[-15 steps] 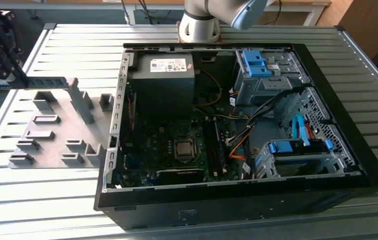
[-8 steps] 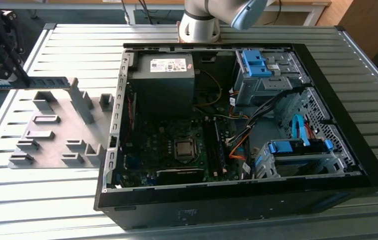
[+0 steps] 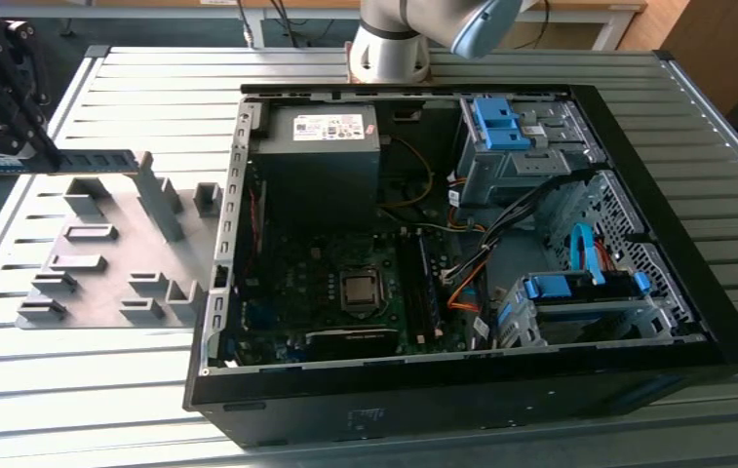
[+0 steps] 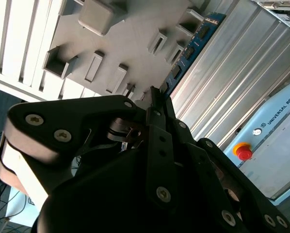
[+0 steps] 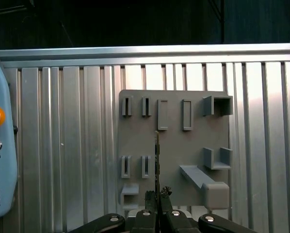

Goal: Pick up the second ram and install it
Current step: 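Pick up the second ram and move it above second insertion slot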

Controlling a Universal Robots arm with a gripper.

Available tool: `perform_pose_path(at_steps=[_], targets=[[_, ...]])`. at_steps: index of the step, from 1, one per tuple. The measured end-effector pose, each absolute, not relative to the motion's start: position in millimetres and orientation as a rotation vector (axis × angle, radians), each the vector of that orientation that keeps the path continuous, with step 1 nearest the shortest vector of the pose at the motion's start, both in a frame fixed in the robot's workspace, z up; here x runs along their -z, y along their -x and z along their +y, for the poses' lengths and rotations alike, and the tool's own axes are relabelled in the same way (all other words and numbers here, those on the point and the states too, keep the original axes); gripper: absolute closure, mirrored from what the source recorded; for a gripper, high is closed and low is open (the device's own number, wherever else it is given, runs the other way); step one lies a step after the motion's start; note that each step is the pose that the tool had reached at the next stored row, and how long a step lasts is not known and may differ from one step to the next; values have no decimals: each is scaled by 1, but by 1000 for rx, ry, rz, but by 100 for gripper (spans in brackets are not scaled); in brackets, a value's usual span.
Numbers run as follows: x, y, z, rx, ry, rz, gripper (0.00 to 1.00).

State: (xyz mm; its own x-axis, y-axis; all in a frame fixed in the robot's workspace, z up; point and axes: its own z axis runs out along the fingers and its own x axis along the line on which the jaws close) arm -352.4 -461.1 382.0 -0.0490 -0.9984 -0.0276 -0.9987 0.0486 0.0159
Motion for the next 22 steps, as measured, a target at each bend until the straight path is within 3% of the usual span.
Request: perform_pose_path(at_steps=[22], targets=[[-382, 348, -461, -48, 2160, 2268, 86]])
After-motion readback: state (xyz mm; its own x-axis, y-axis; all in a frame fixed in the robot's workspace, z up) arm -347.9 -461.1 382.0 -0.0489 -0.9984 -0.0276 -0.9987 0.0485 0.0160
